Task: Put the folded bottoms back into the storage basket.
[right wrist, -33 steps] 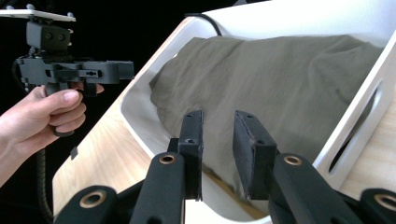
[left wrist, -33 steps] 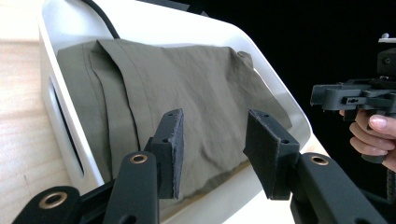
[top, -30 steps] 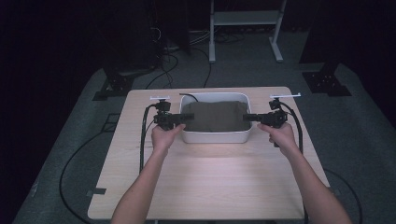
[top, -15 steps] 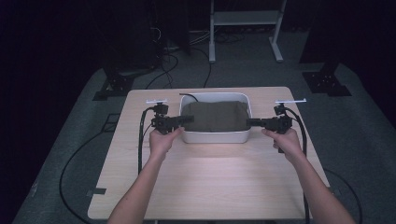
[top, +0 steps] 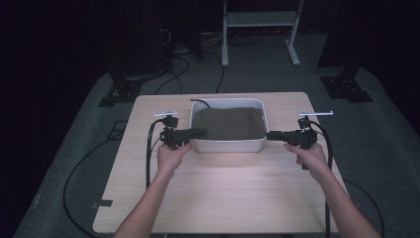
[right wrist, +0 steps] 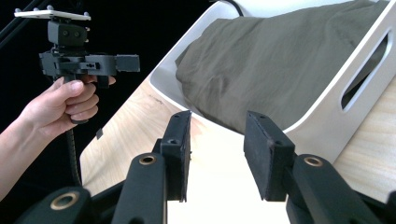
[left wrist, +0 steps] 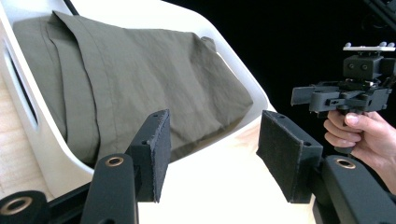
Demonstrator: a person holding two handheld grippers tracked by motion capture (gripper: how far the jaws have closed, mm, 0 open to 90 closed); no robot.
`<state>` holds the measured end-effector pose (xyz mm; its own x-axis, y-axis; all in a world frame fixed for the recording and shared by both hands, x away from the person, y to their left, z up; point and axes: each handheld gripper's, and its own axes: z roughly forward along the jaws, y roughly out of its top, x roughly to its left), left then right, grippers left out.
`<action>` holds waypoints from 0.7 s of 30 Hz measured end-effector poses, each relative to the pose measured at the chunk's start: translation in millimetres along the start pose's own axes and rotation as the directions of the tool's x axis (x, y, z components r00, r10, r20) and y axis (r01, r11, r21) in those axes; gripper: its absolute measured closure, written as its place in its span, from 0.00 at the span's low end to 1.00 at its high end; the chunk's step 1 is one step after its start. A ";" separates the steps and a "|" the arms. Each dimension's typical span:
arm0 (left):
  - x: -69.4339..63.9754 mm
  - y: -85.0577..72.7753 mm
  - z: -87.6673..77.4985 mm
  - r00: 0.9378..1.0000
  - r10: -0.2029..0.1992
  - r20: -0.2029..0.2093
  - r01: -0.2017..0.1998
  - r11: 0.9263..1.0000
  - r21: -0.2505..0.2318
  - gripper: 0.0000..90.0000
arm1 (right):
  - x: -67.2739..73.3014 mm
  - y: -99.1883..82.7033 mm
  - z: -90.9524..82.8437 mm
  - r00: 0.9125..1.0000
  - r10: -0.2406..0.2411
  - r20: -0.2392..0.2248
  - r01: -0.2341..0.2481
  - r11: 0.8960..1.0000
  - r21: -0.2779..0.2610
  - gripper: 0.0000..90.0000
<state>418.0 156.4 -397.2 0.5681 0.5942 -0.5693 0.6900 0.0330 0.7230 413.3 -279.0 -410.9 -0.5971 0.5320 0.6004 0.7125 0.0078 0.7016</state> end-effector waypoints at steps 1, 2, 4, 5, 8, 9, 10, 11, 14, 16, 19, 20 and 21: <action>0.0 0.0 0.0 1.000 0.000 0.000 0.000 1.000 0.000 0.48 | 0.0 0.0 0.0 1.000 0.000 0.000 0.000 1.000 0.000 0.67; 0.2 -1.2 -1.1 1.000 0.003 -0.002 -0.003 1.000 0.006 0.47 | 0.2 -2.0 -1.6 1.000 -0.004 0.001 0.004 1.000 0.000 0.67; 0.5 -4.1 -3.2 1.000 -0.006 0.002 0.006 1.000 -0.005 0.45 | 0.2 -3.9 -2.8 1.000 -0.003 -0.002 0.003 1.000 -0.001 0.66; 0.5 -4.1 -3.2 1.000 -0.006 0.002 0.006 1.000 -0.005 0.45 | 0.2 -3.9 -2.8 1.000 -0.003 -0.002 0.003 1.000 -0.001 0.66; 0.0 -7.6 -6.2 1.000 -0.007 0.005 0.007 1.000 -0.009 0.42 | 0.0 -7.9 -4.4 1.000 -0.004 -0.004 0.004 1.000 0.005 0.64; 0.0 -7.6 -6.2 1.000 -0.007 0.005 0.007 1.000 -0.009 0.41 | 0.4 -8.5 -4.8 1.000 -0.003 -0.004 0.003 1.000 0.007 0.64; -0.2 -9.9 -8.1 1.000 -0.004 0.008 0.004 1.000 -0.009 0.41 | 0.8 -9.9 -5.4 1.000 -0.003 -0.010 0.003 1.000 -0.001 0.64; -0.2 -9.9 -8.1 1.000 -0.004 0.008 0.004 1.000 -0.009 0.40 | 0.9 -10.6 -5.7 1.000 -0.002 -0.013 0.002 1.000 -0.001 0.63; 0.4 -15.1 -12.4 1.000 -0.007 0.014 0.007 1.000 -0.016 0.38 | 1.8 -15.0 -6.2 1.000 -0.003 -0.013 0.003 1.000 0.009 0.61; 0.9 -17.5 -14.7 1.000 -0.010 0.015 0.010 1.000 -0.022 0.36 | 1.5 -18.0 -6.7 1.000 -0.001 -0.012 0.001 1.000 0.009 0.59; 0.9 -20.0 -17.2 1.000 -0.008 0.018 0.008 1.000 -0.023 0.35 | 1.3 -20.3 -7.4 1.000 0.000 -0.012 0.000 1.000 0.016 0.57; 0.1 -21.4 -18.7 1.000 -0.005 0.016 0.006 1.000 -0.019 0.34 | 1.3 -22.9 -8.5 1.000 0.001 -0.018 -0.001 1.000 0.011 0.57; 0.1 -21.4 -18.7 1.000 -0.005 0.016 0.006 1.000 -0.019 0.33 | 1.2 -24.1 -8.7 1.000 0.000 -0.016 0.000 1.000 0.015 0.56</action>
<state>394.9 170.8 -405.5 0.5715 0.5811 -0.5794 0.6847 0.0515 0.7270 392.2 -285.9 -423.8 -0.6031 0.5180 0.6066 0.7179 0.0210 0.6959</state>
